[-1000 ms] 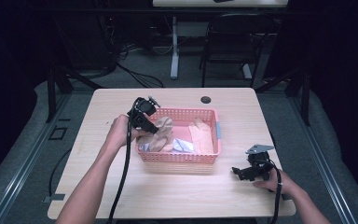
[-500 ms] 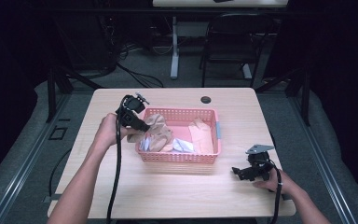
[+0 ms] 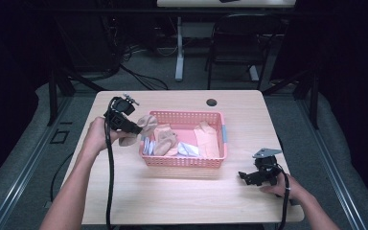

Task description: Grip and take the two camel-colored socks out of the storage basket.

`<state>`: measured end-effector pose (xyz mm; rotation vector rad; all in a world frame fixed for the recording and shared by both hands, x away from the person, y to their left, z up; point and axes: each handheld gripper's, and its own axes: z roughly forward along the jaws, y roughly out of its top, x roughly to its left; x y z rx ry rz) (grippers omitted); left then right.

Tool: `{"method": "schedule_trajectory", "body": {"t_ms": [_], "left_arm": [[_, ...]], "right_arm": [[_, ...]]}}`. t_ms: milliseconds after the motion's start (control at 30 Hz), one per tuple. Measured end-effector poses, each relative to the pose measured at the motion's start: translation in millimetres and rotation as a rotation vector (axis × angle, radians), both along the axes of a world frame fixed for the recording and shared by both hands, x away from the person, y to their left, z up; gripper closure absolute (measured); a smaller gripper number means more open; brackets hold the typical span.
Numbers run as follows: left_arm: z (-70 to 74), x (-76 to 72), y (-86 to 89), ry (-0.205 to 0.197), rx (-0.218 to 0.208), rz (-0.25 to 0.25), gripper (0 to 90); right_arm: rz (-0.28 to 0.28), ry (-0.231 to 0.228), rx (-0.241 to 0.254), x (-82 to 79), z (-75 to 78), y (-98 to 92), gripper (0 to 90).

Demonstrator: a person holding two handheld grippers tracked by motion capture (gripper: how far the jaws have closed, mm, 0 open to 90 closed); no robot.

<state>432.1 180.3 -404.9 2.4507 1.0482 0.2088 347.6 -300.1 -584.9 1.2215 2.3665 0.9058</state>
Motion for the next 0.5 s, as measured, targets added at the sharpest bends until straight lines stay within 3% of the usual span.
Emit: {"method": "schedule_trajectory", "body": {"t_ms": [167,500], "left_arm": [[1.5,-1.9,14.4,0.002,-0.023,0.026,75.8],[-1.5,-8.5,39.8,0.000,-0.021,0.077,75.8]], "right_arm": [[0.000,0.000,0.000,0.0,0.0,0.0,0.0],[0.000,0.000,-0.001,0.0,0.0,0.0,0.0]]}}
